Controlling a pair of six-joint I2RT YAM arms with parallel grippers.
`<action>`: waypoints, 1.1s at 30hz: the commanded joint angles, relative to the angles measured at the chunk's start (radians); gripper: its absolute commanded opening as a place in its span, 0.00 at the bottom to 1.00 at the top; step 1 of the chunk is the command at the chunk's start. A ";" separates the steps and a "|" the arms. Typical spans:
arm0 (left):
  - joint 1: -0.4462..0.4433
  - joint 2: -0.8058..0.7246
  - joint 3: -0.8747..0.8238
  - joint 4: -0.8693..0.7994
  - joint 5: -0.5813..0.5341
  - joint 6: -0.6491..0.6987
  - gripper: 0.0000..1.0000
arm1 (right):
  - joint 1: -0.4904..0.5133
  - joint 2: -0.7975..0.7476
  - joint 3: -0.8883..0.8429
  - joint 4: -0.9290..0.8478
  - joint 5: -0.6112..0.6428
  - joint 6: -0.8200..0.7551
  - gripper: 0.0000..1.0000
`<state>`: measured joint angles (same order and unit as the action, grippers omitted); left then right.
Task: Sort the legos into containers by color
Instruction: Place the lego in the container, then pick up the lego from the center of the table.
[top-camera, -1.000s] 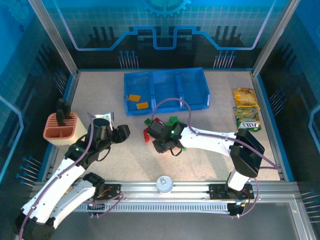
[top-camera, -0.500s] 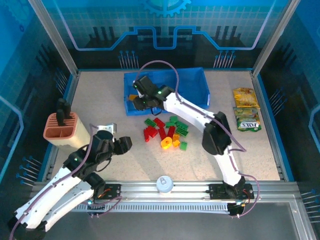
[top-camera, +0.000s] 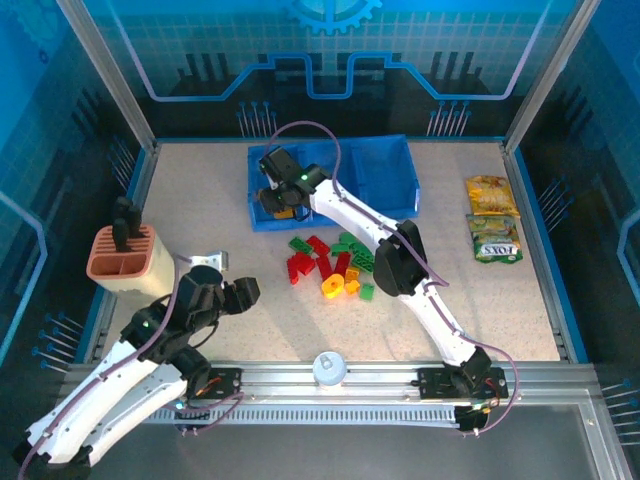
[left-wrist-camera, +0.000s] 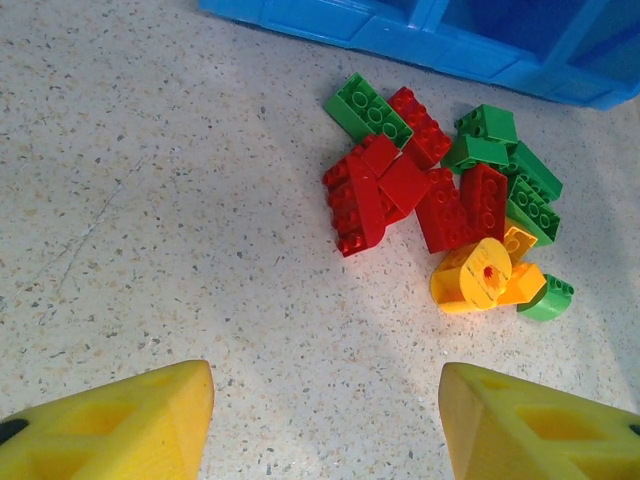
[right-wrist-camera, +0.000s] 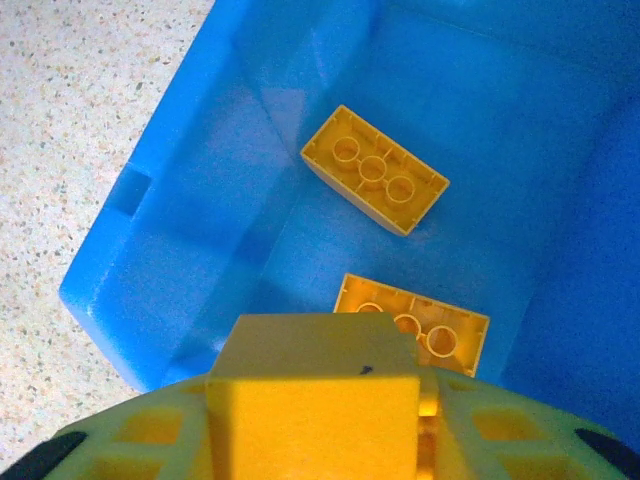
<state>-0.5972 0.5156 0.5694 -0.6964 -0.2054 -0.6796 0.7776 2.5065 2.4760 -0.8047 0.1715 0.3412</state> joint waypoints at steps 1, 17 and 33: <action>-0.009 0.026 0.019 -0.014 -0.010 0.004 0.62 | -0.004 0.000 0.031 -0.021 -0.017 0.007 0.52; -0.092 0.252 0.070 0.095 -0.014 0.015 0.62 | 0.028 -0.399 -0.265 0.068 -0.010 -0.016 0.69; -0.095 0.812 0.240 0.301 0.025 0.049 0.60 | -0.051 -1.137 -1.275 0.311 0.091 0.102 0.70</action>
<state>-0.6857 1.2667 0.7620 -0.4343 -0.1856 -0.6540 0.7486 1.4582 1.3003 -0.5331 0.2283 0.3935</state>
